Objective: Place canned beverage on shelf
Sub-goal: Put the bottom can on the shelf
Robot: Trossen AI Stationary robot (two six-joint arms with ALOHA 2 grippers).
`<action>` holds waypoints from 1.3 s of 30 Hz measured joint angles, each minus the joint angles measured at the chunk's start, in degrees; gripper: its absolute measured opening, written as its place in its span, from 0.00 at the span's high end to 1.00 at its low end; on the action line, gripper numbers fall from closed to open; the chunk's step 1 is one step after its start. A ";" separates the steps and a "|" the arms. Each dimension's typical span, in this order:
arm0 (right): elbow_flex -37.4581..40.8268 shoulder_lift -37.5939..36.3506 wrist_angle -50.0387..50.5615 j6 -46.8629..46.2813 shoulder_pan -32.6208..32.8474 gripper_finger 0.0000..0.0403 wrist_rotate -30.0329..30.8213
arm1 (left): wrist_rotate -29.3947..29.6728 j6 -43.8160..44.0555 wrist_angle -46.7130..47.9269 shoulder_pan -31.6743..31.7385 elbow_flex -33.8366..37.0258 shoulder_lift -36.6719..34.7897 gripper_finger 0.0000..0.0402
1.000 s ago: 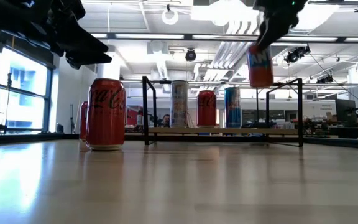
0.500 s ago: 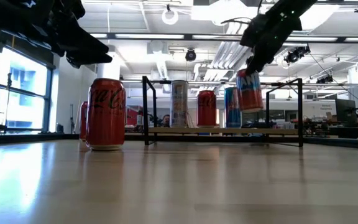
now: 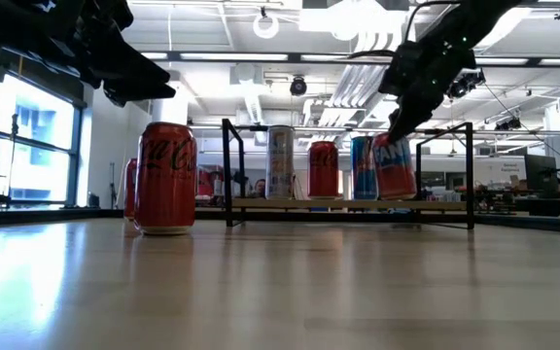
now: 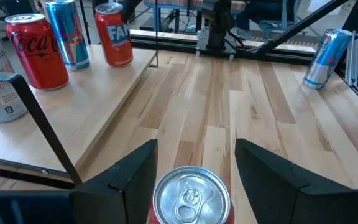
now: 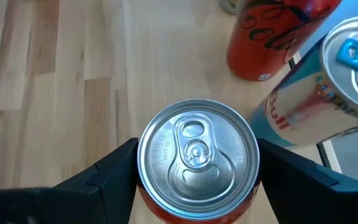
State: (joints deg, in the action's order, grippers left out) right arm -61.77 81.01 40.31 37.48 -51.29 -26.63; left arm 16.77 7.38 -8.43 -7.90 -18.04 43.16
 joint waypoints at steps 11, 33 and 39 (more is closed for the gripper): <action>0.69 -0.52 -0.50 -5.59 0.11 0.20 3.95 | -0.06 0.44 -0.14 0.00 -0.04 0.00 0.49; -3.89 -15.23 3.88 -28.42 11.76 0.29 16.96 | 0.62 -3.23 -6.31 0.00 -0.09 0.00 0.49; 8.05 -18.58 -6.76 -40.71 25.35 0.68 38.11 | 0.85 -8.19 -11.29 0.00 -0.09 0.02 0.49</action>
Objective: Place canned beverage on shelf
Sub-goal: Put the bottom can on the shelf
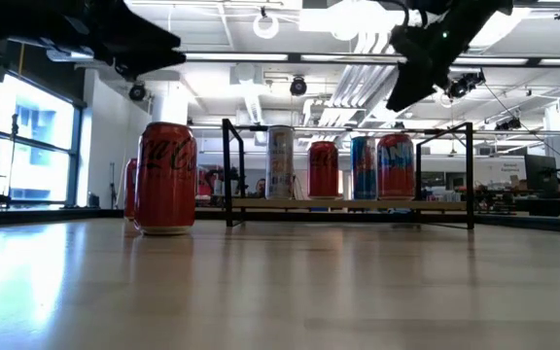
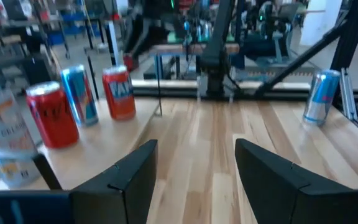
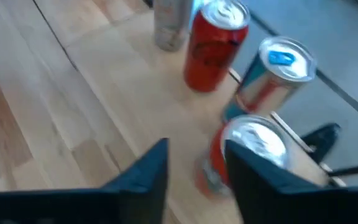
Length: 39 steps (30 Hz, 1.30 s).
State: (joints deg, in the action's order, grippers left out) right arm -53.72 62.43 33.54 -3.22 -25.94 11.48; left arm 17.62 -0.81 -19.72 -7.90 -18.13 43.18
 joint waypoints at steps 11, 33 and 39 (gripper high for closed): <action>14.66 0.69 -20.78 -10.12 4.05 0.93 5.09 | 0.08 -1.23 -3.92 0.00 0.00 0.00 0.49; 14.07 2.13 -18.41 -11.28 -2.95 1.00 7.17 | 1.25 -1.32 -4.14 0.04 0.00 0.00 0.49; 7.40 2.34 -11.74 -9.06 -2.12 1.00 3.52 | 1.23 -1.32 -4.12 0.04 0.00 0.00 0.49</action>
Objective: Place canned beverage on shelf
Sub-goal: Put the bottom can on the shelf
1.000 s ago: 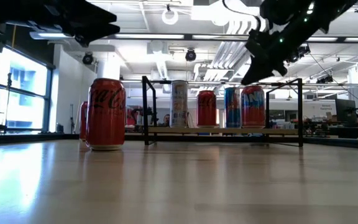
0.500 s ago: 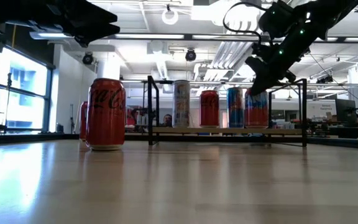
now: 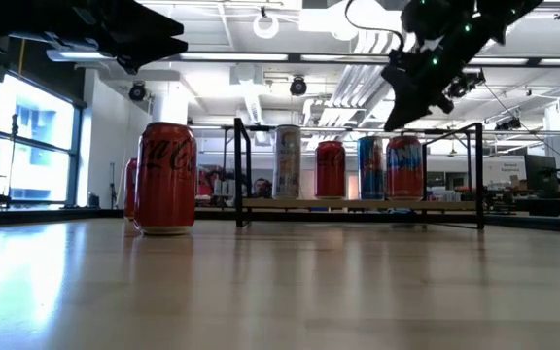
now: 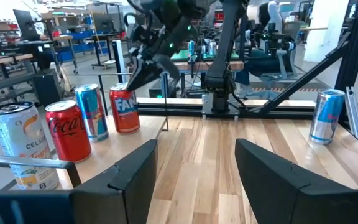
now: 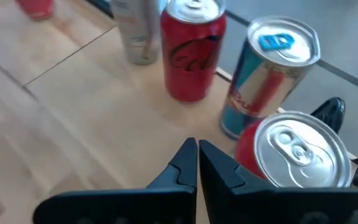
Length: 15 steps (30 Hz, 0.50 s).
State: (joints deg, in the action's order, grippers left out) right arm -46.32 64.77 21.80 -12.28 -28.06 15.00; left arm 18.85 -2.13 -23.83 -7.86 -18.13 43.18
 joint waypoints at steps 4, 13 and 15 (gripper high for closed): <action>-5.03 3.32 9.43 -1.12 0.91 1.00 -0.03 | 0.00 -0.02 -0.02 0.00 0.00 0.00 0.49; -14.42 16.64 21.19 -8.20 3.52 1.00 6.70 | 0.09 0.07 0.04 0.00 0.00 0.00 0.49; -16.48 18.52 25.25 -9.21 3.46 1.00 9.33 | 0.09 0.00 0.06 0.00 0.00 0.00 0.49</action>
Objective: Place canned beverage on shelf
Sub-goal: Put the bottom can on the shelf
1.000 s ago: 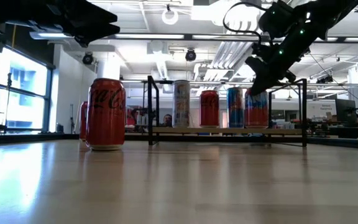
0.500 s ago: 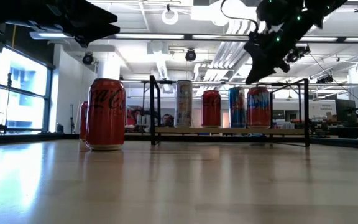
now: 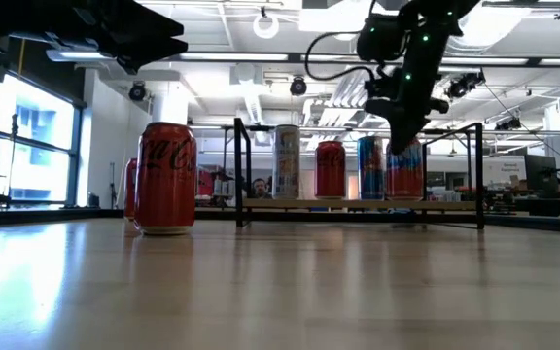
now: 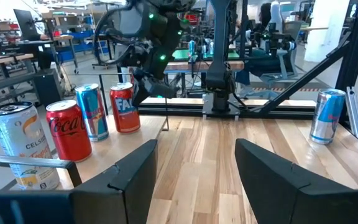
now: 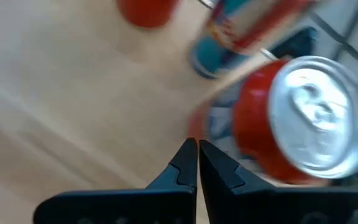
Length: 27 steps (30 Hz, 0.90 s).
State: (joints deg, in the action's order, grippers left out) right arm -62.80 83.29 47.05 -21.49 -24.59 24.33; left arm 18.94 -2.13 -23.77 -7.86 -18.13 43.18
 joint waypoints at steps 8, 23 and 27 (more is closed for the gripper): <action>-2.73 1.86 5.16 0.90 -0.51 1.00 4.62 | 0.02 -0.02 0.83 0.00 0.00 0.00 0.49; -2.73 1.83 5.65 8.40 -4.78 1.00 9.46 | -0.51 2.13 3.26 0.00 0.03 1.75 0.49; -2.73 1.83 3.88 10.02 -6.16 1.00 10.13 | -0.42 3.44 3.15 0.00 0.04 5.43 0.49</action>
State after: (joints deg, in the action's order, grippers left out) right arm -65.54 85.12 50.93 -11.47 -30.75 34.46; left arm 18.51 1.31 -20.62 -7.86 -18.09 48.61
